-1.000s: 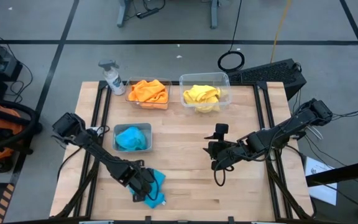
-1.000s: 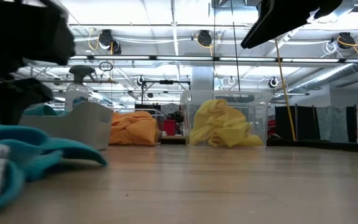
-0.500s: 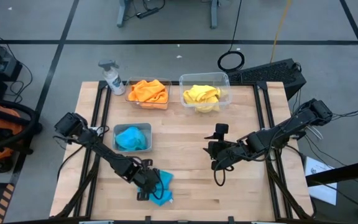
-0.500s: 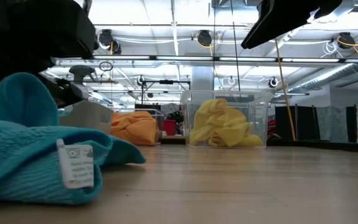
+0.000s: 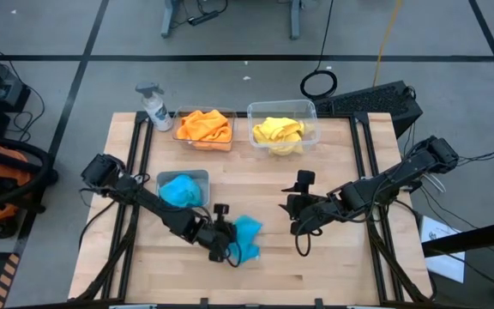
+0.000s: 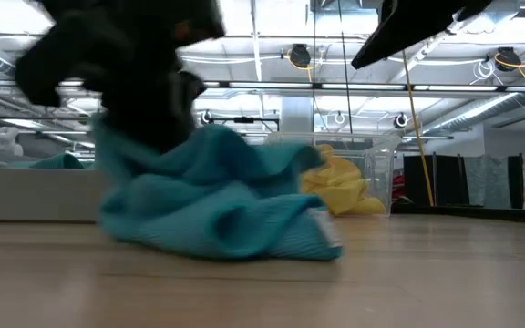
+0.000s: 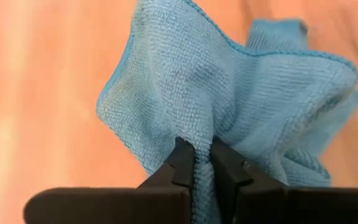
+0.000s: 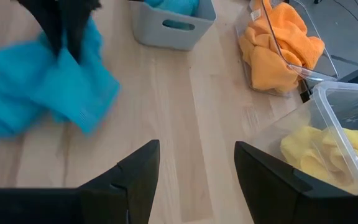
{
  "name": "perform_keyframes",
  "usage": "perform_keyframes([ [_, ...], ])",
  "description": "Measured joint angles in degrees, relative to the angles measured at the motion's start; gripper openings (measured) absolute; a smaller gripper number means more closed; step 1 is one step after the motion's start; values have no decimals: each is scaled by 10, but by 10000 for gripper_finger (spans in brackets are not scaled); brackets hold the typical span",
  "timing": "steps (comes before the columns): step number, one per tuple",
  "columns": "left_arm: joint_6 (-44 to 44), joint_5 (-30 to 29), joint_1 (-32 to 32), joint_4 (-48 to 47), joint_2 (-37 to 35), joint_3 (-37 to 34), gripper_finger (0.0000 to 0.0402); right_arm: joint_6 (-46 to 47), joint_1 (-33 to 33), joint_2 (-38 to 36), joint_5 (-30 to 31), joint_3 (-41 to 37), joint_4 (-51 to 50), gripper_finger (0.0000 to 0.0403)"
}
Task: Sort microfiber towel by color & place in baskets
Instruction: Put the left blue towel into the gray bin
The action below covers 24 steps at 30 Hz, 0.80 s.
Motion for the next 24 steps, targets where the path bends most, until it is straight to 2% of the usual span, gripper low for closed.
perform_keyframes([
  [8, 132, -109, 32, -22, -2, 82, 26, -30, 0, 6, -2, 0, 65, 201],
  [10, 165, -132, 37, -23, -2, 101, 26, -36, 0, 16, -18, 0, 69, 201],
  [15, 243, -178, 45, -36, -2, 153, 27, -87, 0, 53, -60, 0, 109, 201],
  [20, 286, -216, 50, -70, -3, 197, 27, -127, -7, 86, -54, 0, 166, 201],
  [24, 319, -230, 48, -86, -3, 222, 27, -123, -23, 91, -53, 0, 171, 201],
])
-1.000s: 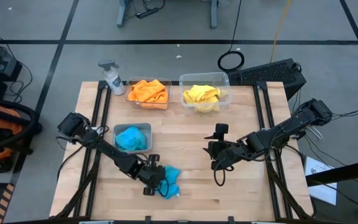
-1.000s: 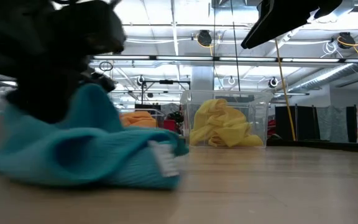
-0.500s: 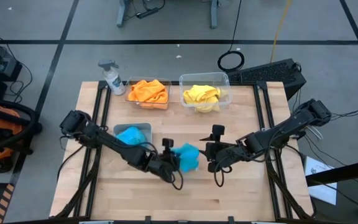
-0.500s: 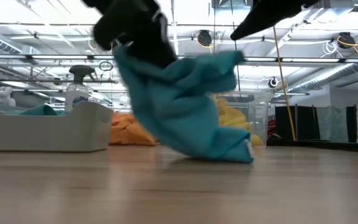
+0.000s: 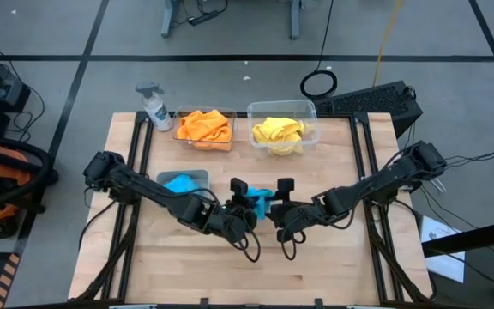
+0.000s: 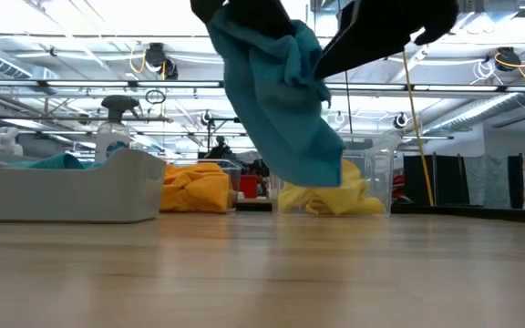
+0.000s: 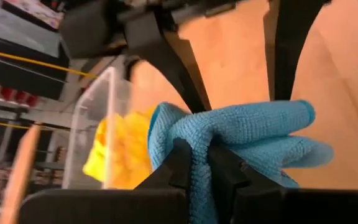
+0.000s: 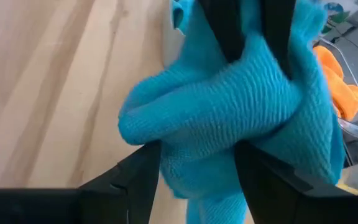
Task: Sort microfiber towel by color & place in baskets
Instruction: Put the left blue towel into the gray bin
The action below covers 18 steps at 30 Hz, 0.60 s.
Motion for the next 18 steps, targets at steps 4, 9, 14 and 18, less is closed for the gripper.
perform_keyframes([
  [4, 24, -51, -12, -26, -15, 12, 27, 28, -9, 0, -1, 0, -40, 201],
  [9, 27, -106, -30, -60, -65, 16, 27, 60, -9, 1, -3, 0, -115, 201],
  [14, 28, -107, -47, -66, -111, 16, 27, 65, -11, 0, 64, -5, -141, 201],
  [18, 28, -107, -59, -66, -132, 15, 27, 25, -20, -1, 87, -36, -51, 201],
])
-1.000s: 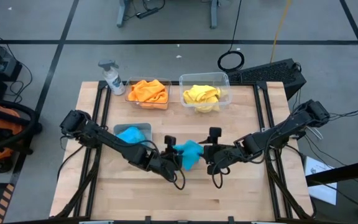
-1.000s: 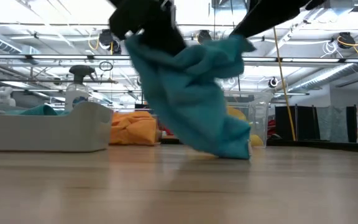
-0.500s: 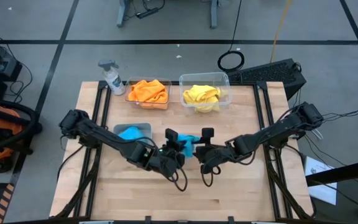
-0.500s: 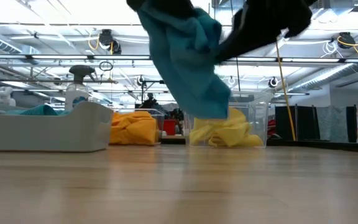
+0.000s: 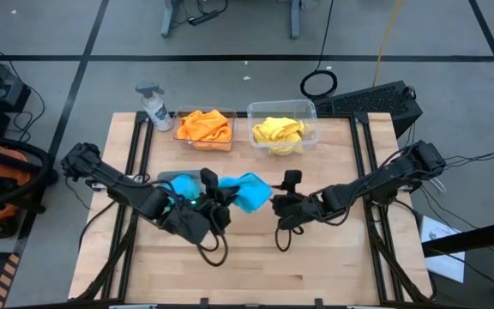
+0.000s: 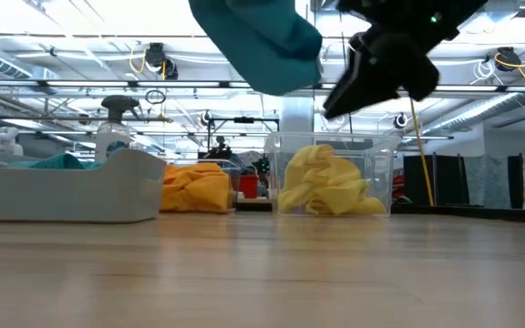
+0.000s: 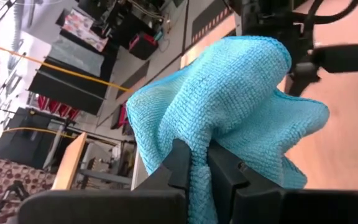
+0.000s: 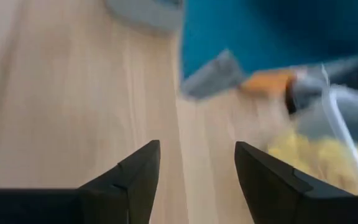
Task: Sort microfiber towel by color & place in baskets
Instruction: Put the left blue towel into the gray bin
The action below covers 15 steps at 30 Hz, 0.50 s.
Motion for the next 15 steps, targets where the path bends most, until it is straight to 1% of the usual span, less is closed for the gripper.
perform_keyframes([
  [4, -1, -1, -8, 6, -10, 0, 27, -87, -1, 0, -2, -21, 151, 195],
  [7, -5, 1, -8, 3, -8, 0, 27, -138, 4, 0, -3, -25, 226, 173],
  [10, -17, 9, -6, 0, -9, 0, 27, -185, 19, 0, -1, -25, 279, 132],
  [15, -60, 37, 1, -32, -8, 0, 27, -236, 43, 0, -2, -25, 323, 44],
])
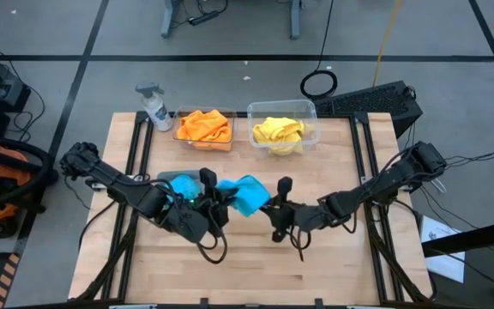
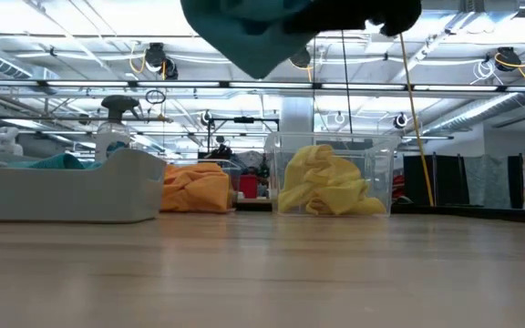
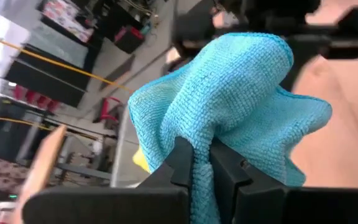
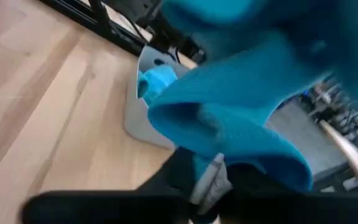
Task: Sort microfiber towel by color & place in baskets
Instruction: Put the left blue towel into the gray bin
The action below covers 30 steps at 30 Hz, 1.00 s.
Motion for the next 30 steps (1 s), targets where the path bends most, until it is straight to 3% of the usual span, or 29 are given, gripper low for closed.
perform_keyframes([
  [4, -47, 50, 12, -30, 2, 0, 27, -57, 21, 0, 1, 0, 33, 8],
  [11, -76, 145, 30, -31, 2, -3, 27, -141, 30, 0, 2, 0, 111, 35],
  [17, -76, 166, 39, -28, 2, -26, 27, -190, 30, 0, 7, 0, 164, 53],
  [23, -75, 167, 42, -16, 2, -46, 27, -204, 29, 0, 4, 0, 168, 109],
  [30, -53, 208, 43, 18, 2, -46, 27, -207, 22, 0, -3, 0, 171, 225],
])
